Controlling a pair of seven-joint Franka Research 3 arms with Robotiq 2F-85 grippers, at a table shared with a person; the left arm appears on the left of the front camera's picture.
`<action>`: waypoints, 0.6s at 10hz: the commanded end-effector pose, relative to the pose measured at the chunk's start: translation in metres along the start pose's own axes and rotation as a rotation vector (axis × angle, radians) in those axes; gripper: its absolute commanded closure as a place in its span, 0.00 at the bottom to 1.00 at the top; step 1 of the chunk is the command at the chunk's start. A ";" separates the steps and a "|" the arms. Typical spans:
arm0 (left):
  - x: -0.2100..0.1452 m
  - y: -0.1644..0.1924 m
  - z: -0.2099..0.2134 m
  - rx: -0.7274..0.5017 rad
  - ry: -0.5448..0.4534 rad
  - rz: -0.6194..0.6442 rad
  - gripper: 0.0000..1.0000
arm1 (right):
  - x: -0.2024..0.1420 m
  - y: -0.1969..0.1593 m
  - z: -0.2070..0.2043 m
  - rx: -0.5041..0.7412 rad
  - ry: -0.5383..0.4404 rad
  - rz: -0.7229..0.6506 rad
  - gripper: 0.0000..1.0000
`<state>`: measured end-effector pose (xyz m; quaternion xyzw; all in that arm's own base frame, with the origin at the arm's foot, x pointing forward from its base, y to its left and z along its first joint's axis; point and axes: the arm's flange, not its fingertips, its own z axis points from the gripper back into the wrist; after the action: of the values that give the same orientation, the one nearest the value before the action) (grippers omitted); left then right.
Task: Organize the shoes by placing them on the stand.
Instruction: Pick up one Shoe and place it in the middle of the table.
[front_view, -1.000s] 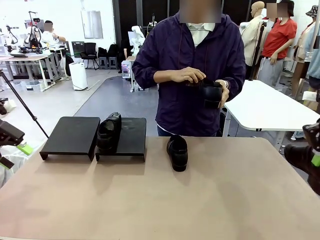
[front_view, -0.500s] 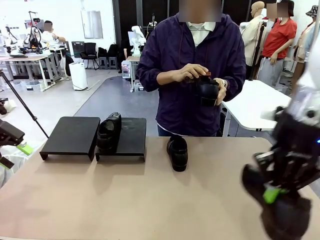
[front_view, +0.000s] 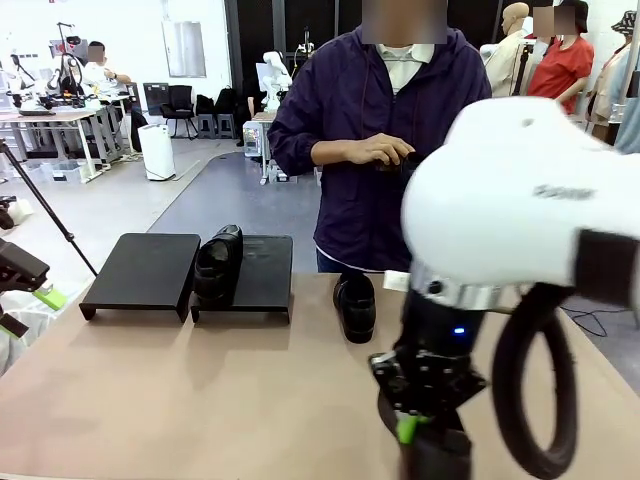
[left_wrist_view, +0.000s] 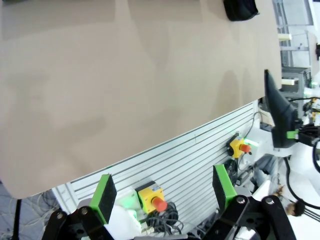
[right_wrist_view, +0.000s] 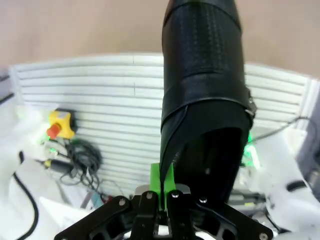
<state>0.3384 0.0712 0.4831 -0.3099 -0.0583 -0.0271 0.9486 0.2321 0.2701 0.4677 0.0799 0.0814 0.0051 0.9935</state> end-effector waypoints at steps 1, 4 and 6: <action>0.000 0.000 0.002 -0.019 -0.002 -0.008 0.00 | 0.025 0.038 -0.010 0.009 -0.026 0.007 1.00; 0.000 0.000 0.002 -0.019 -0.002 -0.008 0.00 | 0.048 0.076 -0.042 -0.032 -0.128 0.063 1.00; 0.000 0.000 0.002 -0.019 -0.002 -0.008 0.00 | 0.061 0.087 -0.062 -0.058 -0.198 0.126 1.00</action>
<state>0.3383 0.0712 0.4832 -0.3100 -0.0583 -0.0271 0.9486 0.2738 0.3547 0.4165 0.0644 0.0078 0.0690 0.9955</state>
